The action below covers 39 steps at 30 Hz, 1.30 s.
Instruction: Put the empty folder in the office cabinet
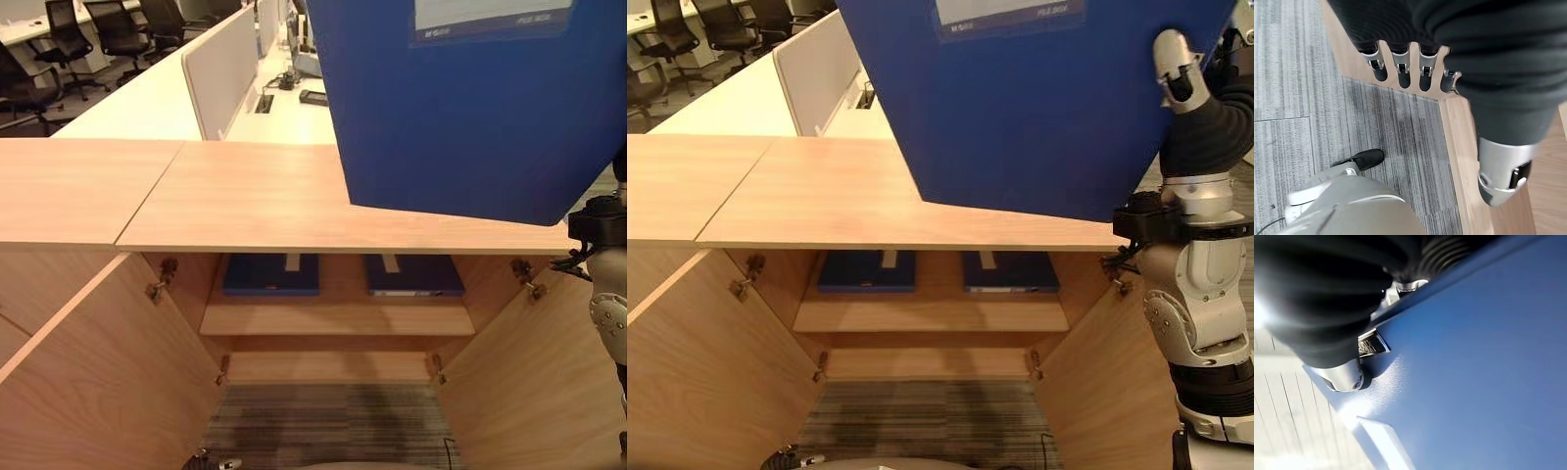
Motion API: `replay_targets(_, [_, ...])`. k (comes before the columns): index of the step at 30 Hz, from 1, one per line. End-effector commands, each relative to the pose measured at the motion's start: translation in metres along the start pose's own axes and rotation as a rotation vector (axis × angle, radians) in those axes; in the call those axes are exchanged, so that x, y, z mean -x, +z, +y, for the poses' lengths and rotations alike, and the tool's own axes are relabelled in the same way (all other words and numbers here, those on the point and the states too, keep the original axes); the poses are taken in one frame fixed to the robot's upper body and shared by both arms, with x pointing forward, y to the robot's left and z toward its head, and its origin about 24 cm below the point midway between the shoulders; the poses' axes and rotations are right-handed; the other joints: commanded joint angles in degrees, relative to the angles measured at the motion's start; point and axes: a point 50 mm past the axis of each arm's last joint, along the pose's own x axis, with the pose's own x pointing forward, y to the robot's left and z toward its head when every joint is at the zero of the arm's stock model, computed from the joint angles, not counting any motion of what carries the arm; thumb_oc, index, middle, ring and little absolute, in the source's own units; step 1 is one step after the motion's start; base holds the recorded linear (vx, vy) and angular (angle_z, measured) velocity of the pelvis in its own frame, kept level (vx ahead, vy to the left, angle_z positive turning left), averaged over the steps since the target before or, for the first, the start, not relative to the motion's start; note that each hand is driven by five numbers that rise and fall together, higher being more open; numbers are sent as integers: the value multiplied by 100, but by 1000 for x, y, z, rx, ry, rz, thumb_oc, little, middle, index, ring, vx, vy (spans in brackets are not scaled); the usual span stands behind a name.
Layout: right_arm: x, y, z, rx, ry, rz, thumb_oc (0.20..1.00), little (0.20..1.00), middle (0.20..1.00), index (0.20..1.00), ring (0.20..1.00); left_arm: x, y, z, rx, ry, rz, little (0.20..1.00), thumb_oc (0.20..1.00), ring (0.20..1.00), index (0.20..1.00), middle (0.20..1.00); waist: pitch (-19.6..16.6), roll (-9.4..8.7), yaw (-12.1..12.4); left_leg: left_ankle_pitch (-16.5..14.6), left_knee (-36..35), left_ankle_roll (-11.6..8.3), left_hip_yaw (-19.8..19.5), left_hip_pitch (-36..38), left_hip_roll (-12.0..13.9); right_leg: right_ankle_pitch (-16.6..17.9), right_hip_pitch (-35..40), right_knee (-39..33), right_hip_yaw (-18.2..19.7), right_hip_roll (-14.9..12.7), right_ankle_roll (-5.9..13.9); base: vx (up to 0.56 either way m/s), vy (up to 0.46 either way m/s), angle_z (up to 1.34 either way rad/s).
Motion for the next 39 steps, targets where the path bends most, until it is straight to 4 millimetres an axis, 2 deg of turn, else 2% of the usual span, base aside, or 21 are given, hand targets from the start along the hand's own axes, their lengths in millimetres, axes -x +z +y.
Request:
replay_targets(1, [-8,9,8,-179,89,-32,200,200,200,200,200,-4,19,25,9,60,-36,1000,1000,1000,1000,1000,-108,-49,131,-360,95,-47,-46,64,-86,-222,-50,279,270,168,-27,17,2,-9])
replay_targets(3, [-6,3,10,-205,124,20,200,200,200,200,200,-4,31,26,23,55,-88,1000,1000,1000,1000,1000,-102,-54,125,-349,91,-54,-39,56,-85,-206,-61,275,264,164,-23,-12,2,-2])
replay_targets(7, [2,-13,12,-198,205,179,200,200,200,200,200,0,73,31,64,13,-290,1000,1000,1000,1000,1000,-91,-63,148,-335,85,-63,-46,45,-82,-192,-57,267,234,154,-13,0,0,0])
replay_targets(8, [2,-13,11,-199,205,179,200,200,200,200,200,0,73,31,65,12,-290,1000,1000,1000,1000,1000,-92,-62,146,-336,85,-63,-47,48,-82,-192,-55,267,234,154,-13,0,0,0])
replay_targets(9, [7,-22,15,-203,249,257,200,200,200,200,200,6,96,35,66,3,-399,1000,1000,1000,1000,1000,-85,-67,155,-328,84,-70,-59,44,-77,-197,-49,266,224,154,-8,0,0,0])
replay_targets(13, [21,-40,18,-188,314,412,200,200,200,200,200,24,134,41,99,-36,-597,1000,1000,1000,1000,1000,-60,-86,182,-318,83,-79,-88,36,-72,-198,-25,255,191,140,-2,0,0,0])
replay_targets(14, [21,-40,18,-188,314,412,200,200,200,200,200,24,134,41,99,-36,-597,1000,1000,1000,1000,1000,-60,-86,181,-318,83,-79,-88,36,-72,-198,-25,255,191,140,-2,0,0,0])
replay_targets(16, [33,-55,22,-187,353,526,200,200,200,200,200,45,162,45,117,-87,-751,1000,1000,1000,1000,1000,-29,-92,216,-301,83,-75,-113,26,-71,-183,-16,248,159,132,4,-7,-2,3])
replay_targets(18, [37,-58,23,-183,363,553,200,200,200,200,200,51,168,45,111,-101,-786,1000,1000,1000,1000,1000,-22,-89,225,-298,85,-74,-122,23,-71,-181,-15,248,152,130,7,0,0,0])
replay_targets(19, [44,-63,25,-175,376,593,200,200,200,200,200,63,178,47,96,-128,-854,1000,1000,1000,1000,1000,-6,-78,249,-292,83,-73,-139,17,-71,-178,-12,244,136,129,11,0,0,0])
replay_targets(21, [48,-67,27,-167,384,623,200,200,200,200,200,77,187,48,66,-158,-913,1000,1000,1000,1000,1000,0,-73,267,-288,79,-71,-152,13,-77,-171,-6,237,120,127,13,0,-5,3])
replay_targets(22, [54,-72,27,-141,394,660,200,200,200,200,200,94,197,50,62,-204,-987,1000,1000,1000,1000,1000,19,-65,298,-278,80,-70,-177,-1,-81,-166,1,230,100,127,19,0,0,0])
replay_targets(24, [62,-81,28,-145,381,701,200,200,200,200,200,114,207,47,75,-296,-1055,1000,1000,1000,1000,1000,41,-52,342,-269,77,-62,-210,-9,-85,-162,16,222,73,121,23,1,-5,3])
replay_targets(29, [74,-96,38,-190,378,760,200,200,200,200,200,141,218,25,120,-549,-1082,1000,1000,1000,1000,1000,81,-29,399,-254,72,-53,-282,-13,-92,-164,39,218,21,115,32,7,-11,15])
replay_targets(36, [84,-108,51,-228,385,797,200,200,200,200,200,161,214,-7,241,-843,-976,1000,1000,1000,1000,1000,152,16,453,-241,75,-34,-370,-40,-106,-177,35,229,-41,117,42,6,-5,3])
replay_targets(39, [83,-109,49,-217,367,785,200,200,200,200,200,164,209,-13,244,-912,-916,1000,1000,1000,1000,1000,184,44,469,-237,75,-29,-410,-44,-112,-188,42,231,-70,117,42,7,-4,5])
